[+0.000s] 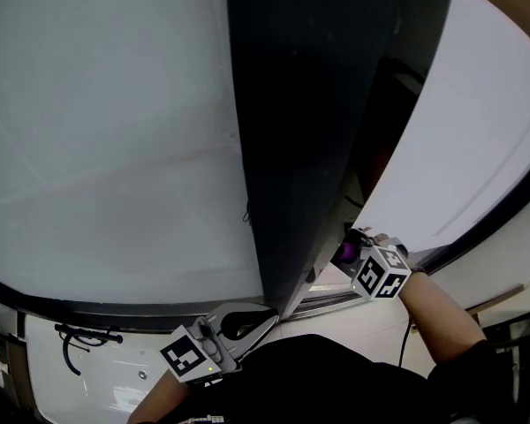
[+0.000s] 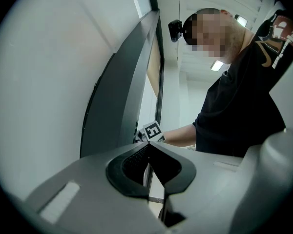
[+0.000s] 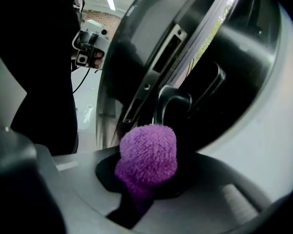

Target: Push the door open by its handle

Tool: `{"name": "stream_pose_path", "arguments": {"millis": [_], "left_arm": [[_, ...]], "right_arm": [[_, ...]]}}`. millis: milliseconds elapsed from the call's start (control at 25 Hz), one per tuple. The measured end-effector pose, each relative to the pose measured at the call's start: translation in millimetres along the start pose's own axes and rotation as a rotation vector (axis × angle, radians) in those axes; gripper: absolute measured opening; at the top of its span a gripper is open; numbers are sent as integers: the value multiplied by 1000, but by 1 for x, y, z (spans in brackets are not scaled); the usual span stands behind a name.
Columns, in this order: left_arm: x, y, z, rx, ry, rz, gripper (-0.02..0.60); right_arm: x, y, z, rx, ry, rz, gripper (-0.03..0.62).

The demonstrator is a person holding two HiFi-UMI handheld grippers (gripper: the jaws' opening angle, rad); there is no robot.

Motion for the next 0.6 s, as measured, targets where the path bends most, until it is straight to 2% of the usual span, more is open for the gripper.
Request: {"name": "stream_pose_path", "arguments": {"millis": [160, 400, 600], "left_arm": [[7, -10, 1, -17, 0, -1, 0], [25, -47, 4, -55, -32, -57, 0], [14, -115, 31, -74, -25, -162, 0]], "right_arm": [[20, -24, -2, -3, -3, -25, 64], [52, -54, 4, 19, 1, -58, 63], [79, -94, 16, 59, 17, -101, 51]]}}
Point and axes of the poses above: the fingertips, and each gripper's own axes: y backward along the fingers, x to its right, z out of its underside, the point moved 2 cm from there along y, backward along the fingers, and after that the axes turned 10 degrees about z, right-handed, at the moved point
